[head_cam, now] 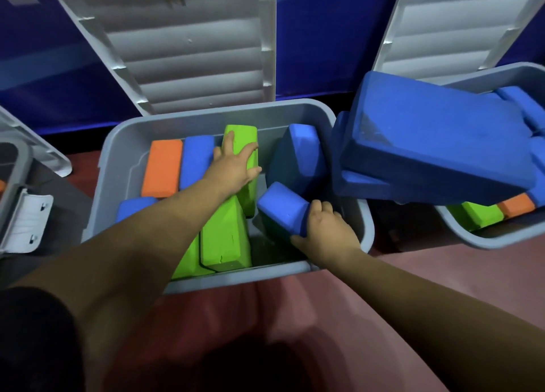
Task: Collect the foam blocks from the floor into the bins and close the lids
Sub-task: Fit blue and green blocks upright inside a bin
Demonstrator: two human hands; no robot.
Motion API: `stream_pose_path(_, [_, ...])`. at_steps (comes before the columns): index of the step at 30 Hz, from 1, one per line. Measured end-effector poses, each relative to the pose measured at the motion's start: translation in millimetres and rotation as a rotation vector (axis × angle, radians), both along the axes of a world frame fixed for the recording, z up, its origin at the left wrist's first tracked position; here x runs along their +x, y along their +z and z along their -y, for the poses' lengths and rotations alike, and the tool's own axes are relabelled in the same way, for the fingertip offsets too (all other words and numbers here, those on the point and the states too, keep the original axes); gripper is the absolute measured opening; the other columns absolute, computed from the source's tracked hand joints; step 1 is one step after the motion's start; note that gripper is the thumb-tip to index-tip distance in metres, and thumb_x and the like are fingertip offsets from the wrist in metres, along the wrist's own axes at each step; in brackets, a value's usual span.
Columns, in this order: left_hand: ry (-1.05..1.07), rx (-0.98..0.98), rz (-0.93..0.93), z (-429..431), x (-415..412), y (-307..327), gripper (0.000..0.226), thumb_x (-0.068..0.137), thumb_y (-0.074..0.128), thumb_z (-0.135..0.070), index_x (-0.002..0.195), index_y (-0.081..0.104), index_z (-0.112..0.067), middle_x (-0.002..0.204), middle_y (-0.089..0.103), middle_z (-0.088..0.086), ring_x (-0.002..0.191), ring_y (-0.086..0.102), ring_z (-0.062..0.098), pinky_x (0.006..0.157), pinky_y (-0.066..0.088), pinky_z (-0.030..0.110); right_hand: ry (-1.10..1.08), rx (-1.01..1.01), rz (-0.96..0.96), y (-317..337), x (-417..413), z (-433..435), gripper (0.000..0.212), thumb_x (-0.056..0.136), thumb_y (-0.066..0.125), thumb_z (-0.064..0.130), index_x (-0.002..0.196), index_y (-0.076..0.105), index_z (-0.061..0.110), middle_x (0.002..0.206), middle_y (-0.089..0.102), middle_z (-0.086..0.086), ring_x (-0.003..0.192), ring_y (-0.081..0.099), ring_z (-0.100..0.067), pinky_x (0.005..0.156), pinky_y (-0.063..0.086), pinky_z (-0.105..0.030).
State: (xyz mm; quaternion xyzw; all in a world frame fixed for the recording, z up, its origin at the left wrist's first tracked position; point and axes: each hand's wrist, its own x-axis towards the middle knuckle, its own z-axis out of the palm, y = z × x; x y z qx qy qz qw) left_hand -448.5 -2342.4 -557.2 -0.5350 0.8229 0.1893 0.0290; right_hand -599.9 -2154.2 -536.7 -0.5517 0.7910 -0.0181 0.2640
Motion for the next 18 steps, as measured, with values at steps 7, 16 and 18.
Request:
stream_pose_path(7, [-0.009, 0.046, -0.022, -4, 30, -2, 0.057, 0.104, 0.035, -0.044, 0.155, 0.01, -0.039, 0.164, -0.014, 0.005, 0.152, -0.009, 0.027, 0.119, -0.004, 0.049, 0.011, -0.245, -0.093, 34, 26, 2, 0.064, 0.077, 0.063, 0.06, 0.11, 0.037, 0.012, 0.114, 0.046, -0.008, 0.104, 0.052, -0.035, 0.071, 0.034, -0.038])
stream_pose_path(16, [-0.121, 0.119, 0.027, -39, 87, -11, 0.075, 0.102, 0.045, -0.037, 0.157, -0.005, -0.026, 0.164, -0.012, 0.004, 0.152, -0.01, 0.02, 0.122, 0.001, 0.042, 0.038, -0.217, 0.001, 71, 56, 5, 0.097, 0.087, 0.051, 0.067, 0.156, 0.002, 0.019, 0.122, 0.052, -0.02, 0.099, 0.06, -0.042, 0.081, 0.045, -0.042])
stream_pose_path(18, [-0.145, 0.112, 0.032, -40, 91, -14, 0.075, 0.102, 0.043, -0.038, 0.156, -0.008, -0.029, 0.163, -0.016, 0.001, 0.151, -0.013, 0.017, 0.121, -0.002, 0.042, 0.109, -0.146, 0.001, 63, 65, 5, 0.094, 0.091, 0.044, 0.067, 0.156, -0.013, 0.031, 0.124, 0.047, -0.022, 0.098, 0.06, -0.042, 0.086, 0.046, -0.042])
